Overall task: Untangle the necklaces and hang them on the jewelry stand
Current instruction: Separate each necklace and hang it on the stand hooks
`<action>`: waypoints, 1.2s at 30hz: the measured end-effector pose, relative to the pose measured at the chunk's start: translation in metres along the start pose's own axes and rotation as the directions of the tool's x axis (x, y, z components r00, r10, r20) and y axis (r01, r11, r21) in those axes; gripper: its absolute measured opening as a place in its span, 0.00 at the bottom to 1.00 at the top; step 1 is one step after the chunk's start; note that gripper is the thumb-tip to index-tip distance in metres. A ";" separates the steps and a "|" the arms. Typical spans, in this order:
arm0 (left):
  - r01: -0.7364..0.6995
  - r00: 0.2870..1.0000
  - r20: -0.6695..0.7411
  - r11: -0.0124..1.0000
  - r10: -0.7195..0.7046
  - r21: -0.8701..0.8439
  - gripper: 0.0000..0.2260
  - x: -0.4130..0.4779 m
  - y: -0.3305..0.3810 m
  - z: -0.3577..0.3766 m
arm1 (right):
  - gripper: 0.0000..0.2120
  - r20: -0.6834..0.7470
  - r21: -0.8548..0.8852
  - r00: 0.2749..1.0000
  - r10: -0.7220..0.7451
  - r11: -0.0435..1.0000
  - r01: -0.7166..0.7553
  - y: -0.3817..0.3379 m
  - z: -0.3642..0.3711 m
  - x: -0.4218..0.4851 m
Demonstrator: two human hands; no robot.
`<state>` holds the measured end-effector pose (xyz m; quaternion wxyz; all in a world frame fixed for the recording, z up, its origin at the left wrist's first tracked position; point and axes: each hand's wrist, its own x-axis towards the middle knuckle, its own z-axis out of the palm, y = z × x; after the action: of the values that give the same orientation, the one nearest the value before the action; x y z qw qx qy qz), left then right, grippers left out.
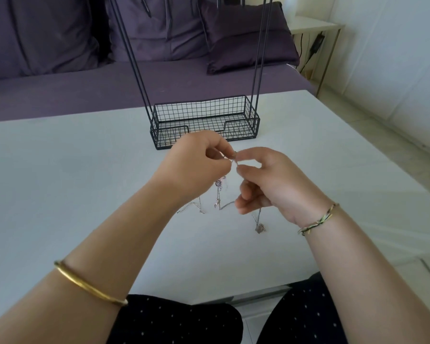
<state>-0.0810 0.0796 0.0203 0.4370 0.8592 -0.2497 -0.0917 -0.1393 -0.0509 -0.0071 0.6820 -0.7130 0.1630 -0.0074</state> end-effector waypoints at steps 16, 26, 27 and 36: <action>0.046 0.999 -0.006 0.979 -0.046 0.198 0.05 0.000 -0.002 0.002 | 0.07 -0.300 -0.307 0.893 -0.336 0.920 0.243 0.001 0.001 0.002; 0.071 0.997 0.012 0.967 -0.076 0.245 0.08 -0.002 -0.002 0.001 | 0.06 -0.342 -0.454 0.804 -0.486 0.835 0.311 -0.001 0.000 0.000; 0.069 0.997 0.013 0.969 -0.074 0.237 0.08 -0.002 -0.001 0.001 | 0.06 -0.347 -0.445 0.807 -0.478 0.841 0.307 0.000 -0.001 0.000; 0.048 0.998 0.028 0.959 -0.058 0.279 0.08 -0.003 -0.001 -0.001 | 0.07 -0.434 -0.283 0.811 -0.392 0.914 0.290 0.003 -0.006 0.006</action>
<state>-0.0832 0.0826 0.0193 0.3049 0.9166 -0.2449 -0.0829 -0.1358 -0.0581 -0.0107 0.5305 -0.7717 0.1962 -0.2906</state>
